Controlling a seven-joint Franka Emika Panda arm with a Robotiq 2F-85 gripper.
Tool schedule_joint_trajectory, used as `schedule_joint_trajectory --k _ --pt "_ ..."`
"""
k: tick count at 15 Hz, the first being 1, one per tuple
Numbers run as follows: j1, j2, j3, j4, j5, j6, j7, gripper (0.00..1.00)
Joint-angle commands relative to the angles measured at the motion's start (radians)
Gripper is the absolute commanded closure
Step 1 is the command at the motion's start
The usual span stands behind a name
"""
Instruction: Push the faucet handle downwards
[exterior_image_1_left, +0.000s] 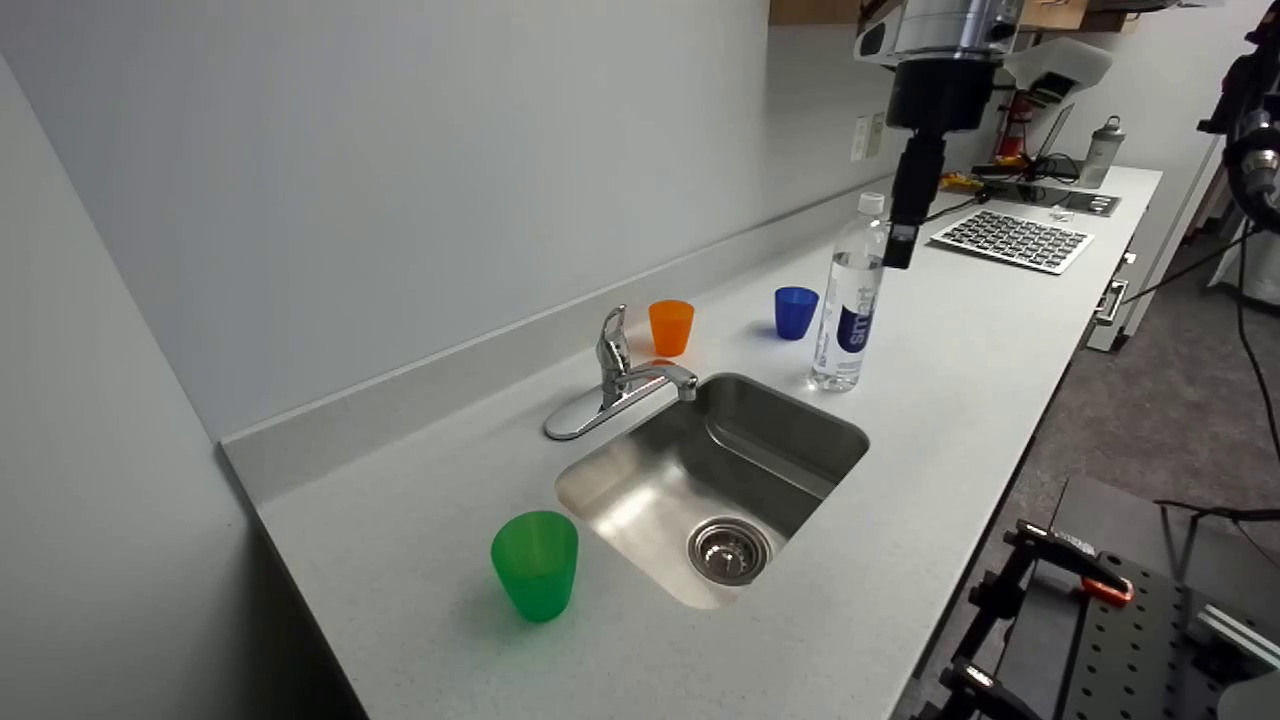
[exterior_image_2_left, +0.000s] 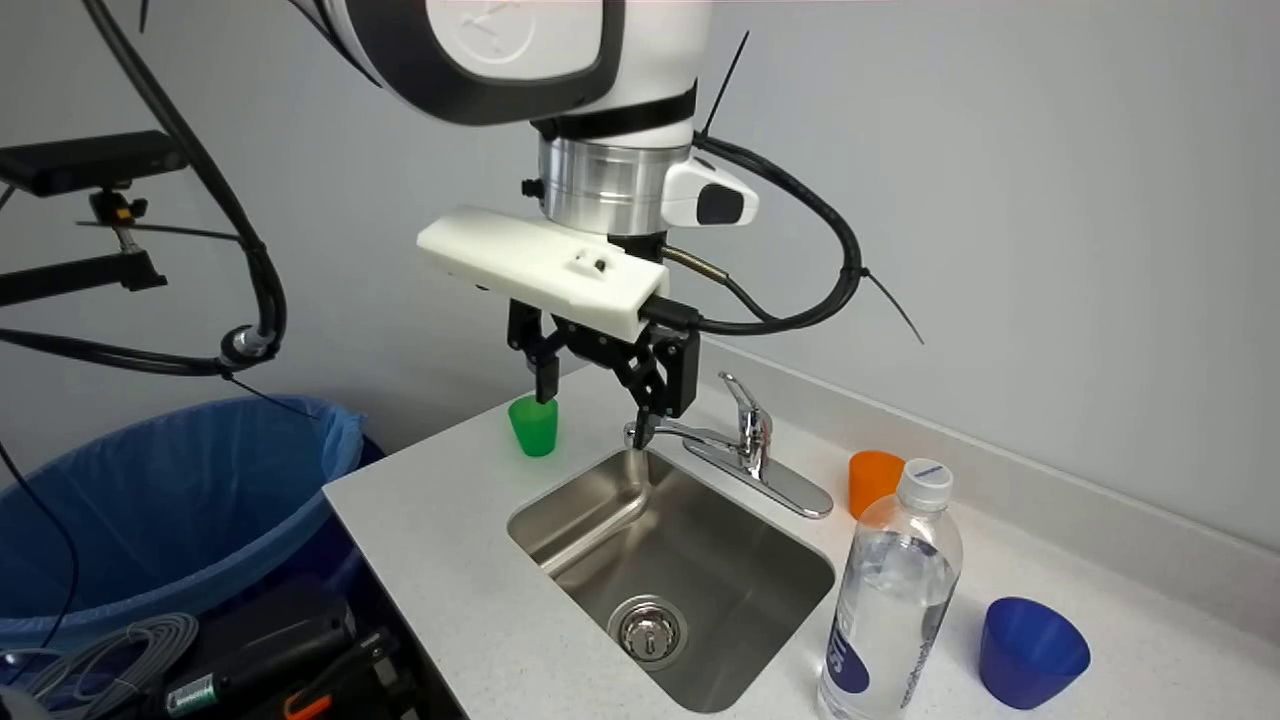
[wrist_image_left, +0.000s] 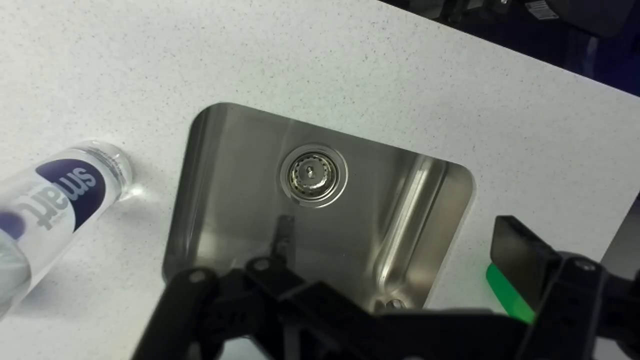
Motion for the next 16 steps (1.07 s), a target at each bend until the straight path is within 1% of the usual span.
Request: schedule_joint_trajectory --k 1,9,16 --pt "-0.018 0.007 0.017 0.008 0.014 0.002 -0.007 0.0" --pt "-0.008 0.063 0.028 0.052 0.029 0.02 0.0 0.0" --pt "-0.004 0.185 0.059 0.142 0.057 0.101 0.005 0.0"
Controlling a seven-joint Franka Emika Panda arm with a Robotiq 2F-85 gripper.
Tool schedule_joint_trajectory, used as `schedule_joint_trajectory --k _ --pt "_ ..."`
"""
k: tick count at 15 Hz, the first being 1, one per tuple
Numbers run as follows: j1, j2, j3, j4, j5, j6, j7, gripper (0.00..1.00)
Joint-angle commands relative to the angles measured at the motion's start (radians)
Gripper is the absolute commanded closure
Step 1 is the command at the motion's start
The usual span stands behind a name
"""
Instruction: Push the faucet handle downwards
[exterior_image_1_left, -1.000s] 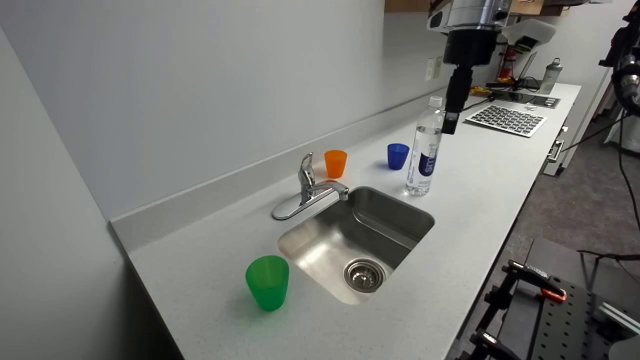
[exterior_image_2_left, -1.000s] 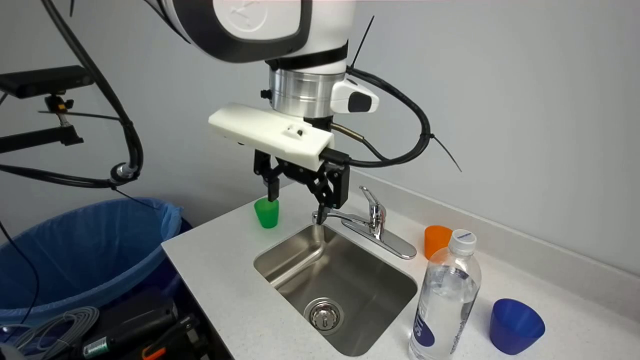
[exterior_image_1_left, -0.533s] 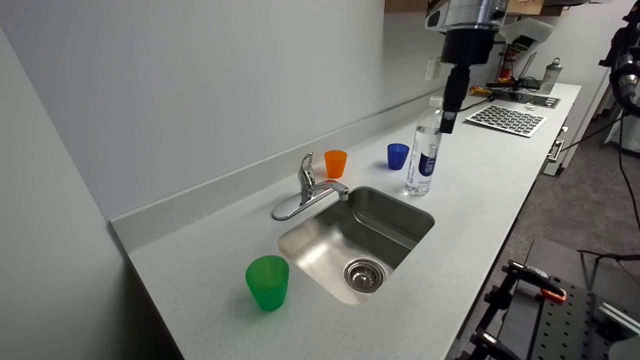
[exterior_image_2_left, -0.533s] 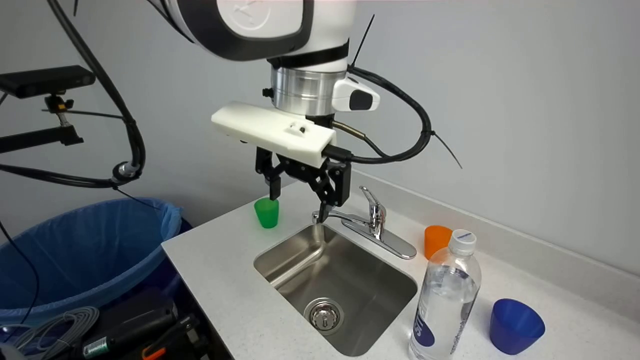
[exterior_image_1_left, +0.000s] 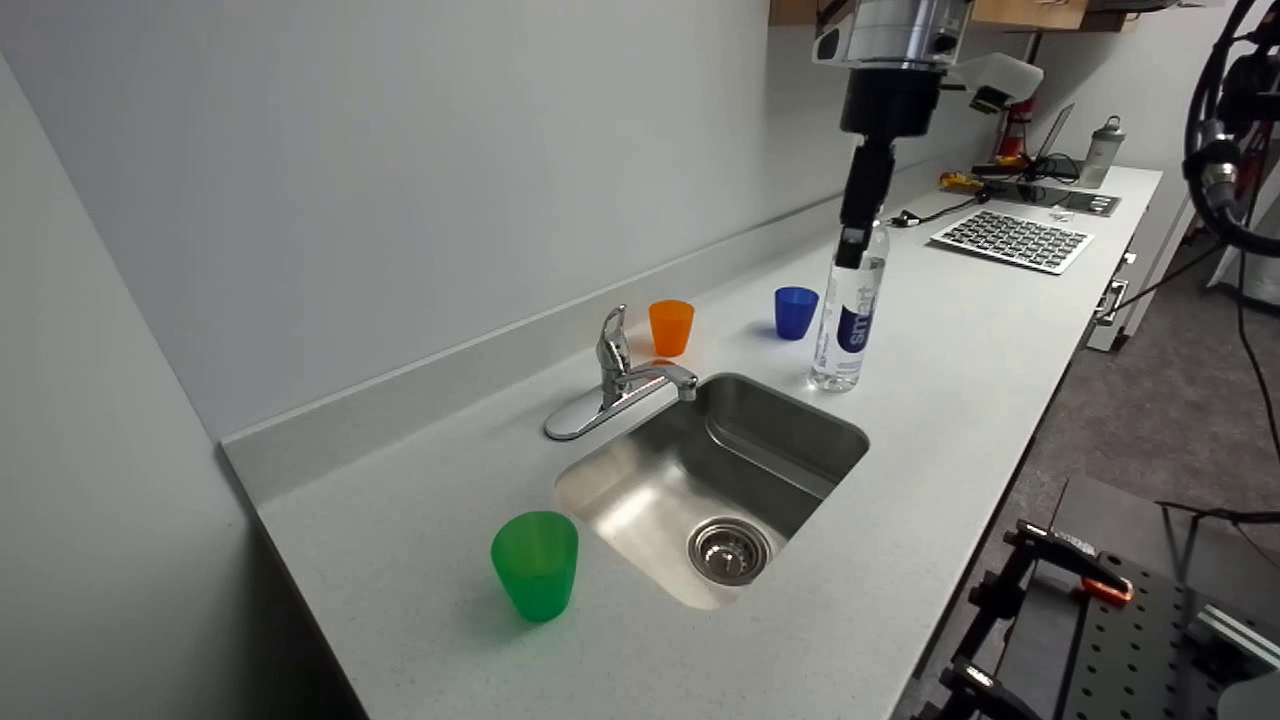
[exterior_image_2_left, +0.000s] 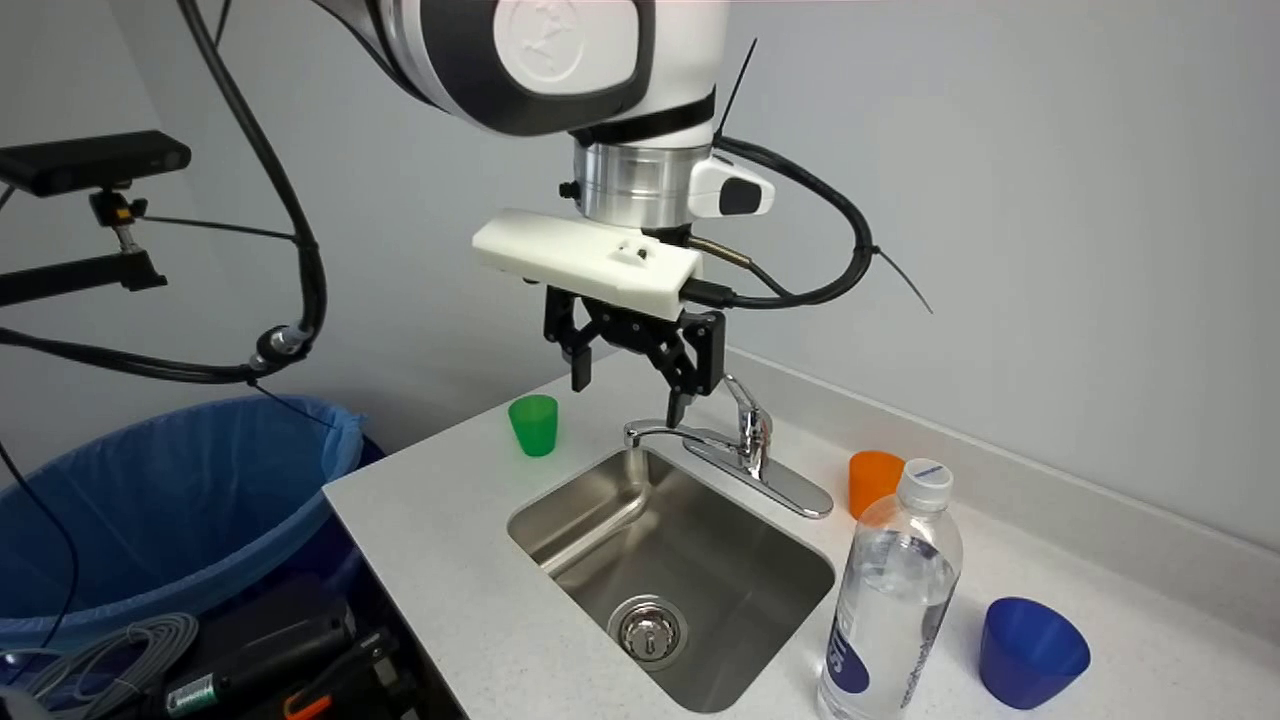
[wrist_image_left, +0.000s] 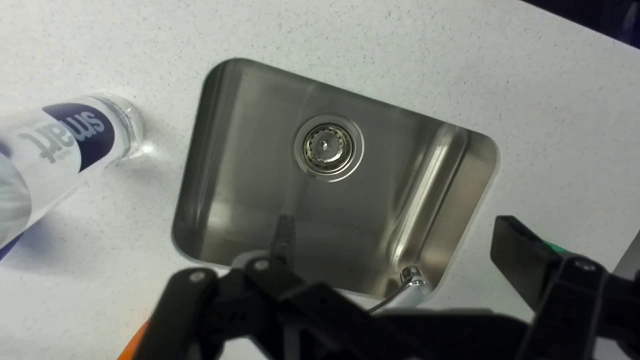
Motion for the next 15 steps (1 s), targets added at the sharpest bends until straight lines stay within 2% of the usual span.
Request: schedule_joint_trajectory --k 1,8,15 --pt "-0.004 0.1 0.02 0.089 0.053 0.045 0.004 0.0" --pt "-0.001 0.268 0.088 0.225 0.114 0.154 0.034 0.0" --pt "-0.013 0.393 0.168 0.336 0.109 0.22 0.086 0.0"
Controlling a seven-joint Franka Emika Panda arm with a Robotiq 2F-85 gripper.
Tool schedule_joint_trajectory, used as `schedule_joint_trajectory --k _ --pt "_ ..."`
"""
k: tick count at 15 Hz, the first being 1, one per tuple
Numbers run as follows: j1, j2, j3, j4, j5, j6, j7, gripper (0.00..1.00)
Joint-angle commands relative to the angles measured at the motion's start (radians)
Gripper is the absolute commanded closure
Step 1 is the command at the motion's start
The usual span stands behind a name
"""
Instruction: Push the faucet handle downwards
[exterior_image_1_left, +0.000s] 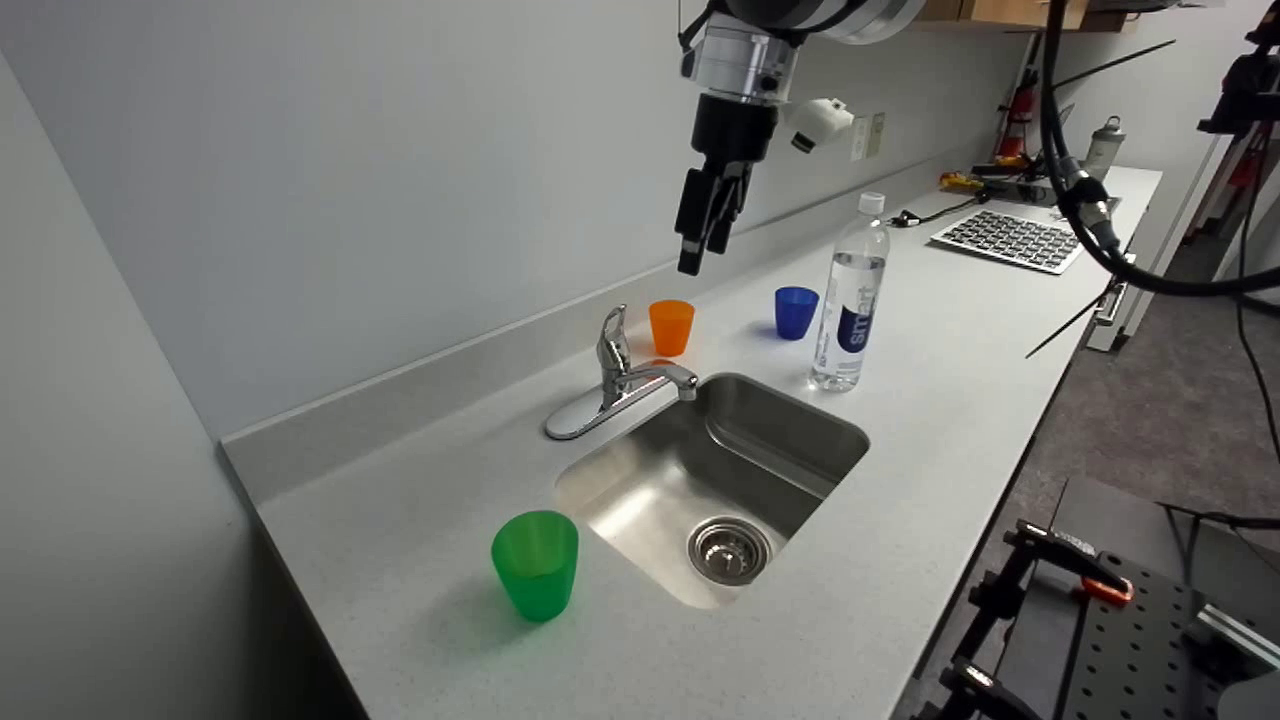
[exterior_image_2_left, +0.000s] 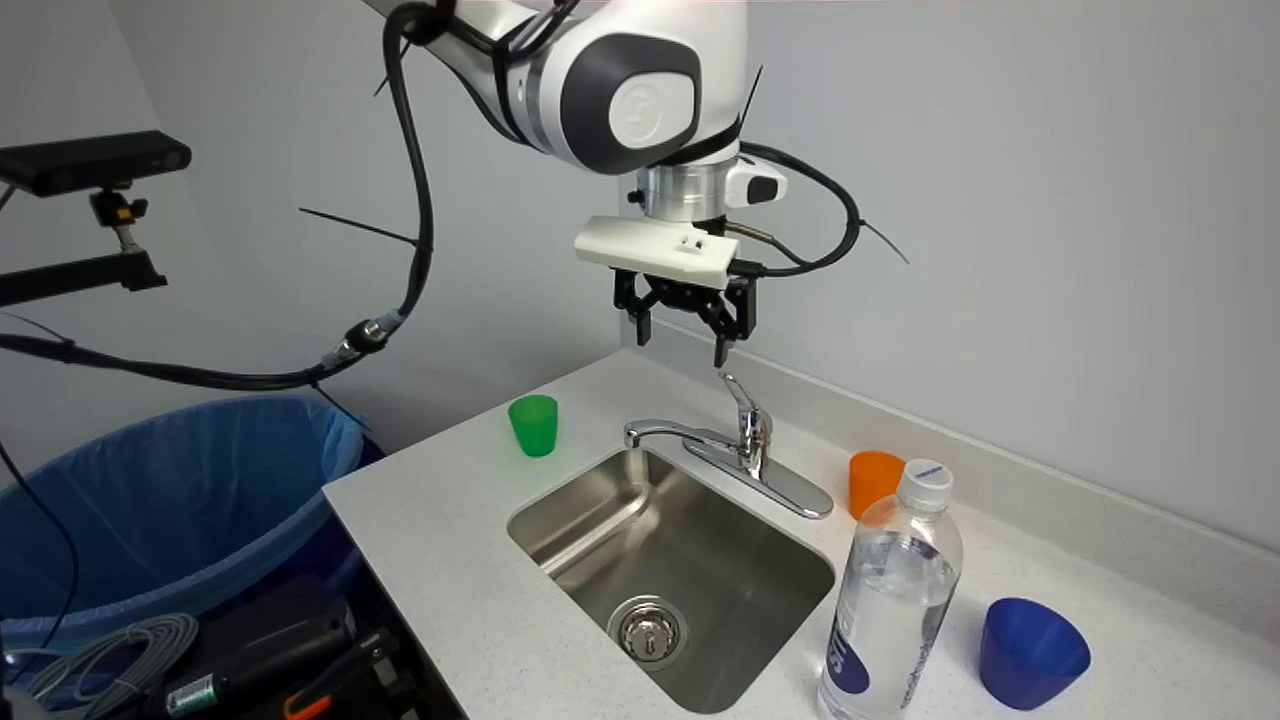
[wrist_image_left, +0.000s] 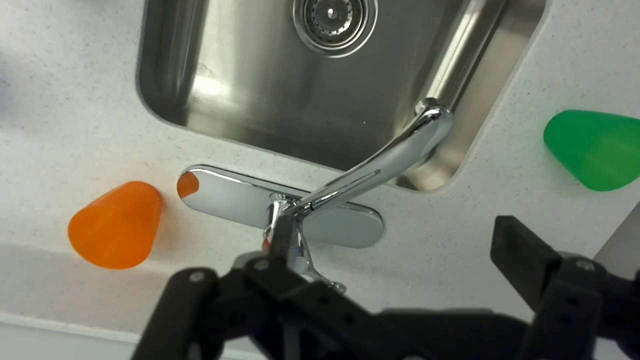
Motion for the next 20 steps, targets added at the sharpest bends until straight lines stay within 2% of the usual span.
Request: schedule_joint_trajectory --k 1,8,9,20 --pt "-0.015 0.071 0.031 0.077 0.011 0.028 0.041 0.0" --pt "-0.02 0.134 0.051 0.154 -0.001 0.035 0.112 0.0" --pt "-0.024 0.107 0.054 0.117 -0.006 0.022 0.086 0.0" --pt "-0.026 0.117 0.057 0.122 -0.006 0.018 0.09 0.0"
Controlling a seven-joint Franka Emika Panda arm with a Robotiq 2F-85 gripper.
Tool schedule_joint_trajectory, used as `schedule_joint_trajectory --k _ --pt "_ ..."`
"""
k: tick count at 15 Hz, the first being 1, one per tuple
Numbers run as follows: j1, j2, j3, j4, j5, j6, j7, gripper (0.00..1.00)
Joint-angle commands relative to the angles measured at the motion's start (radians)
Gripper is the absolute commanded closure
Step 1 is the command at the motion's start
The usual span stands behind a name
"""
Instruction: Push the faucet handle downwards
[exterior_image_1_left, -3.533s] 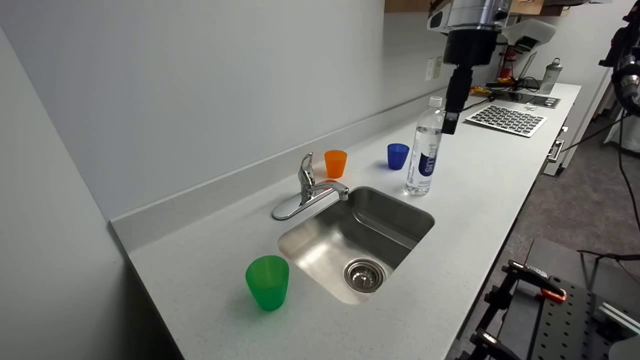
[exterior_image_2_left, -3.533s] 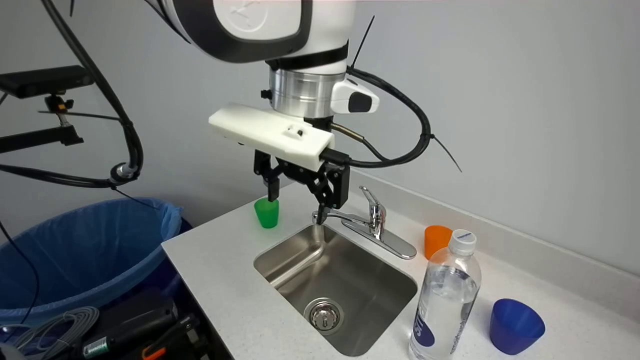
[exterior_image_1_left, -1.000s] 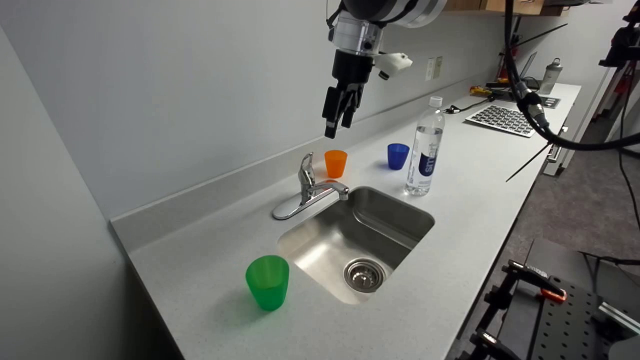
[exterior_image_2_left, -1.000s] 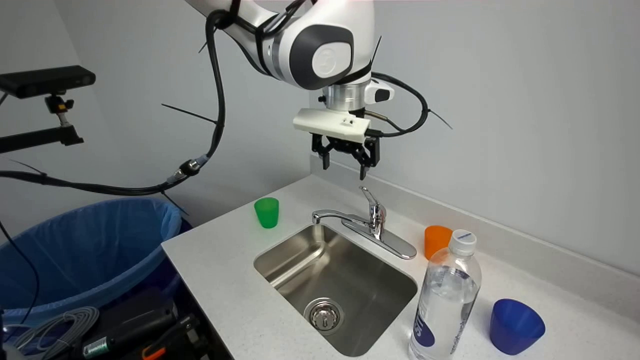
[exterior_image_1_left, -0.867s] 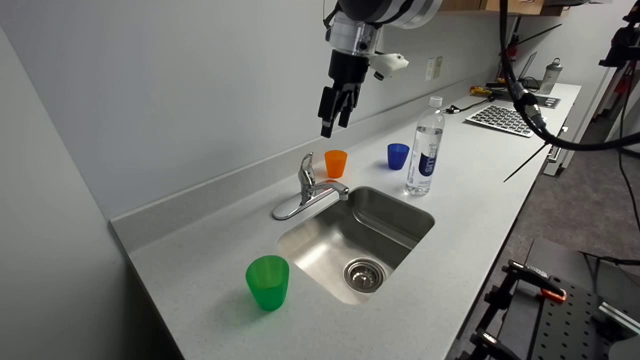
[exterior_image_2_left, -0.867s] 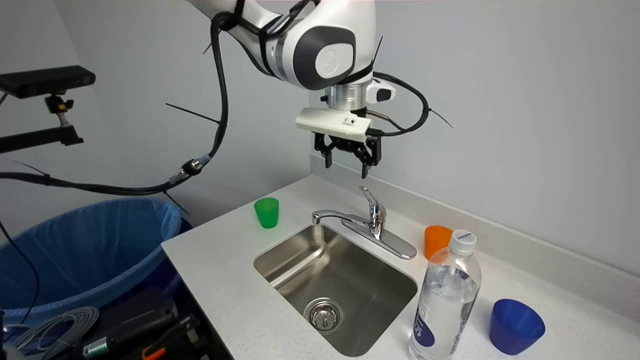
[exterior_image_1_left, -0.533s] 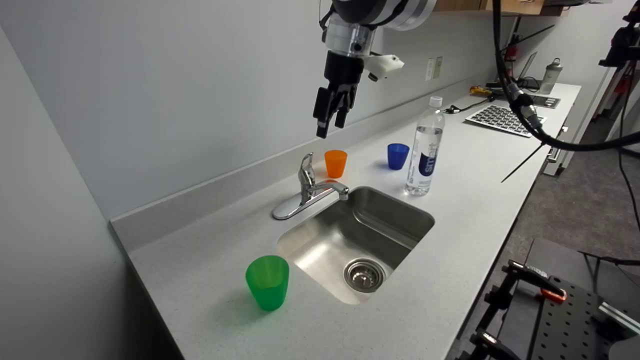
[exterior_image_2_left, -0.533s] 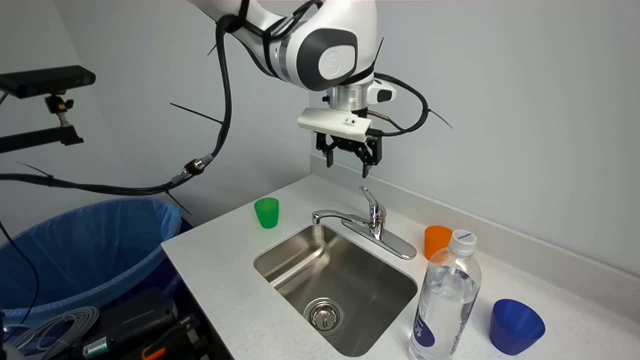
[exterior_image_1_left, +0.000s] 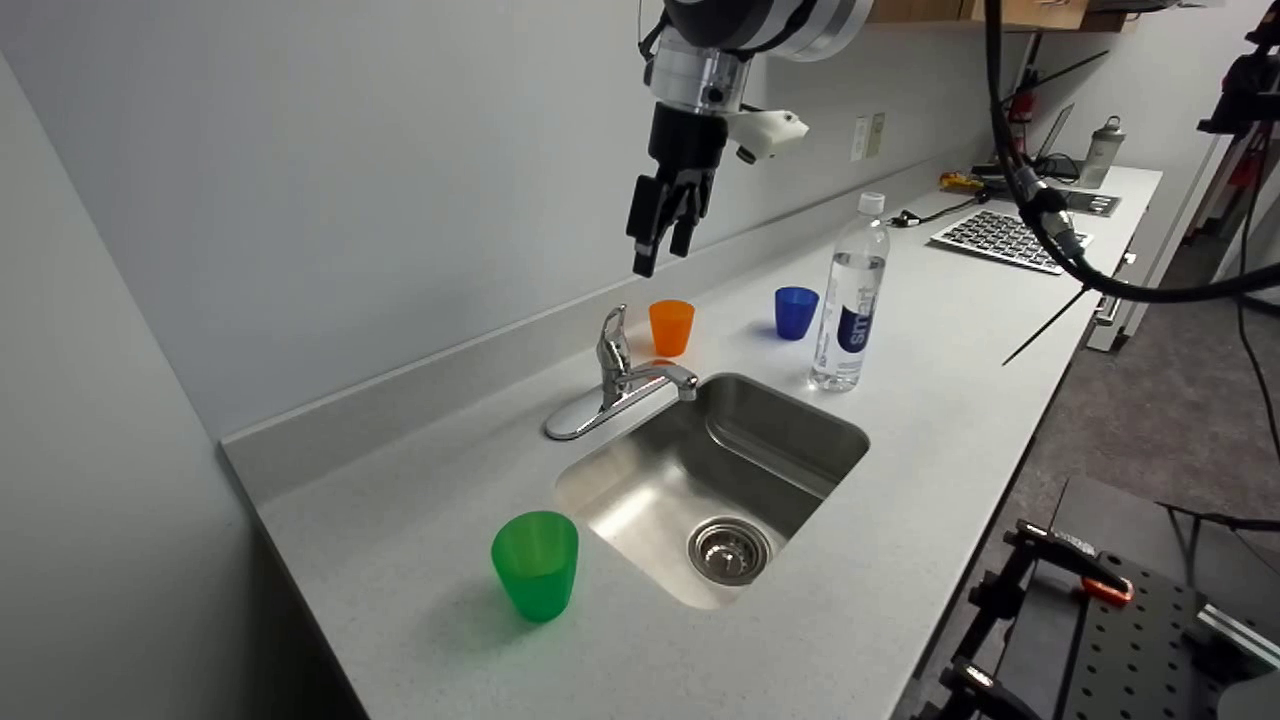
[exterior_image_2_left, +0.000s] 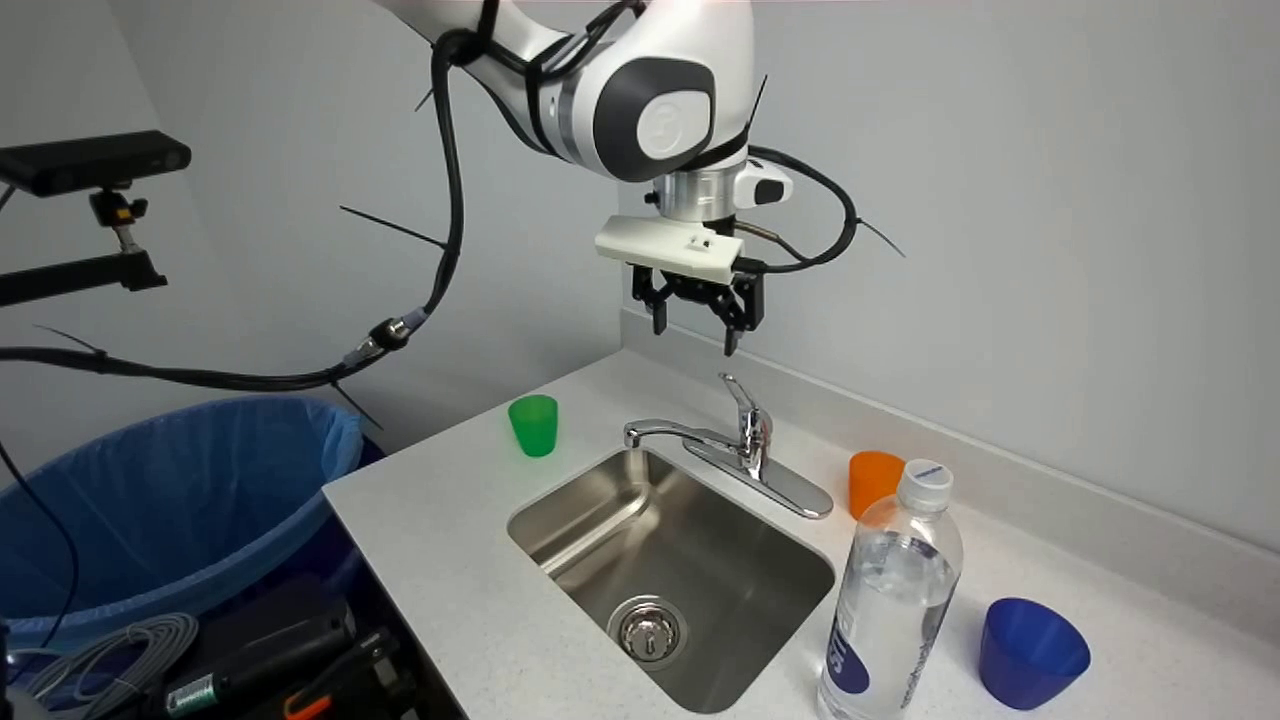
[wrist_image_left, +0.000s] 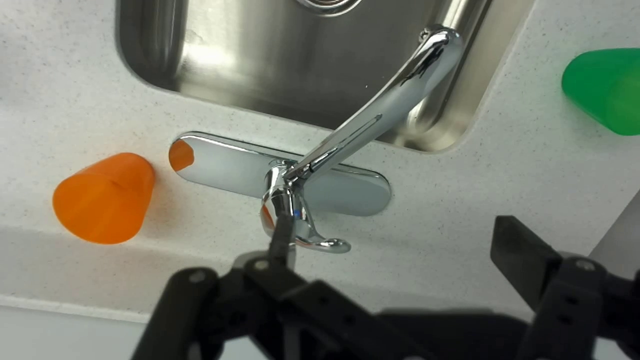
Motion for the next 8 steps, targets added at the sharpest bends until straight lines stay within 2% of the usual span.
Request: schedule_joint_trajectory --k 1,8 --pt "-0.021 0.013 0.019 0.011 -0.006 0.002 0.008 0.0" --pt "-0.011 0.132 0.019 0.118 -0.042 0.033 0.069 0.0"
